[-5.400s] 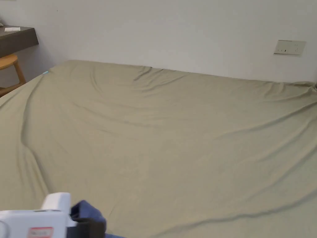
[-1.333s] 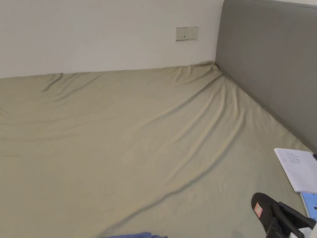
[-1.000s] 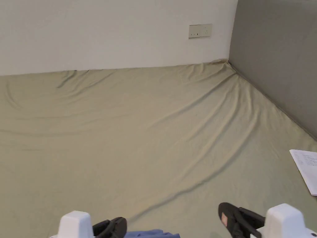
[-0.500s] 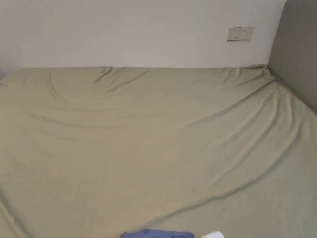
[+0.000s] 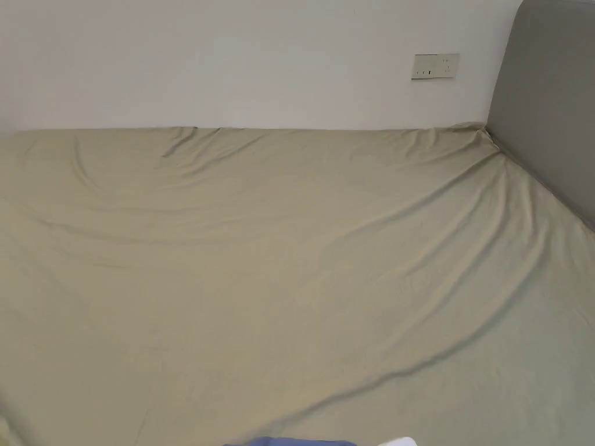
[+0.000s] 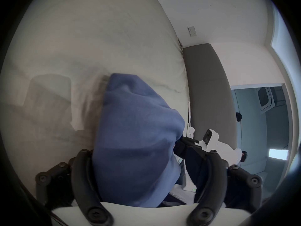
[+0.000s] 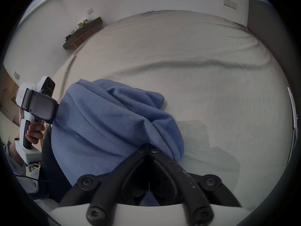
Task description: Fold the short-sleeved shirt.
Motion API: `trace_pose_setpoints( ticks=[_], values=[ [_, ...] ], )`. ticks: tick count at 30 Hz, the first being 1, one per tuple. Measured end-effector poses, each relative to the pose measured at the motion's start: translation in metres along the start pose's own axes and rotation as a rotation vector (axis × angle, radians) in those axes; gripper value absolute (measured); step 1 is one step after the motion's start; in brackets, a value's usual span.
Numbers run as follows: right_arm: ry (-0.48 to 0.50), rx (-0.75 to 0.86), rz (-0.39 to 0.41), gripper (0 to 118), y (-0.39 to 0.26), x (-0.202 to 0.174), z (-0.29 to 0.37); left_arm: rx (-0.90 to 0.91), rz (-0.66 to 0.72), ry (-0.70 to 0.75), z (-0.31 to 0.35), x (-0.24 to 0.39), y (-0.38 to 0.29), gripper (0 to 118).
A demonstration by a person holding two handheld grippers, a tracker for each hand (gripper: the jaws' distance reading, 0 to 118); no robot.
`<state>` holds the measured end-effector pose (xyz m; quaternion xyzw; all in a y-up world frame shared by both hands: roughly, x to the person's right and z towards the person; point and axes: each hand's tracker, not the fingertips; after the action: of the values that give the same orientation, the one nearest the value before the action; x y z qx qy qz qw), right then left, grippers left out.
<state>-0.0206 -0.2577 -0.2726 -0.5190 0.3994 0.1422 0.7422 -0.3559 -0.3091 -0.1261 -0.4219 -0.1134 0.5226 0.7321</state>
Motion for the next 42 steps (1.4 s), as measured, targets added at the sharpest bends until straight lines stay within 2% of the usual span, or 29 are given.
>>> trace_pose_setpoints(
  ticks=[2, 3, 7, 9, 10, 14, 20, 24, 28, 32, 33, 34, 35, 38, 39, 40, 42],
  values=[
    [0.010, 0.023, -0.017, 2, -0.004, 0.003, 0.002, 0.022, 0.002, 0.035, -0.009, 0.028, -0.020, 24],
    [0.018, 0.037, -0.026, 2, -0.006, 0.004, 0.003, 0.032, -0.002, 0.107, -0.009, 0.030, -0.020, 21],
    [0.083, 0.136, -0.118, 2, -0.009, 0.007, 0.027, 0.015, 0.015, 0.084, 0.006, 0.032, -0.008, 17],
    [0.111, 0.213, -0.106, 2, -0.007, 0.006, 0.045, 0.046, -0.039, 0.105, 0.025, 0.041, -0.001, 17],
    [0.104, 0.239, -0.094, 2, -0.004, 0.004, 0.054, 0.075, -0.070, 0.130, 0.040, 0.065, -0.003, 16],
    [0.055, 0.313, -0.085, 2, 0.013, -0.007, 0.082, 0.174, -0.080, 0.237, 0.112, 0.057, 0.024, 16],
    [0.074, 0.368, -0.133, 2, 0.029, -0.019, 0.094, 0.341, 0.034, 0.398, 0.243, -0.019, 0.066, 16],
    [0.025, 0.356, -0.101, 2, 0.034, -0.032, 0.096, 0.409, 0.075, 0.556, 0.310, -0.024, 0.063, 16],
    [0.002, 0.356, -0.100, 2, 0.036, -0.038, 0.096, 0.472, 0.166, 0.626, 0.359, -0.059, 0.067, 16],
    [-0.007, 0.356, -0.102, 2, 0.037, -0.041, 0.094, 0.485, 0.236, 0.737, 0.376, -0.089, 0.074, 16],
    [-0.011, 0.356, -0.098, 2, 0.037, -0.043, 0.094, 0.482, 0.241, 0.762, 0.374, -0.094, 0.074, 18],
    [-0.012, 0.355, -0.095, 2, 0.037, -0.044, 0.094, 0.480, 0.246, 0.778, 0.377, -0.109, 0.080, 36],
    [-0.012, 0.355, -0.092, 2, 0.037, -0.045, 0.095, 0.496, 0.249, 0.803, 0.373, -0.111, 0.079, 60],
    [-0.016, 0.355, -0.088, 2, 0.035, -0.046, 0.096, 0.580, 0.172, 1.037, 0.373, -0.120, 0.082, 87],
    [-0.017, 0.358, -0.088, 2, 0.034, -0.045, 0.097, 0.604, 0.133, 1.088, 0.373, -0.115, 0.081, 108],
    [-0.017, 0.360, -0.089, 2, 0.034, -0.045, 0.098, 0.643, 0.106, 1.104, 0.374, -0.108, 0.077, 118],
    [-0.018, 0.371, -0.090, 2, 0.032, -0.043, 0.101, 0.672, 0.045, 1.125, 0.359, -0.078, 0.060, 112]
  ],
)
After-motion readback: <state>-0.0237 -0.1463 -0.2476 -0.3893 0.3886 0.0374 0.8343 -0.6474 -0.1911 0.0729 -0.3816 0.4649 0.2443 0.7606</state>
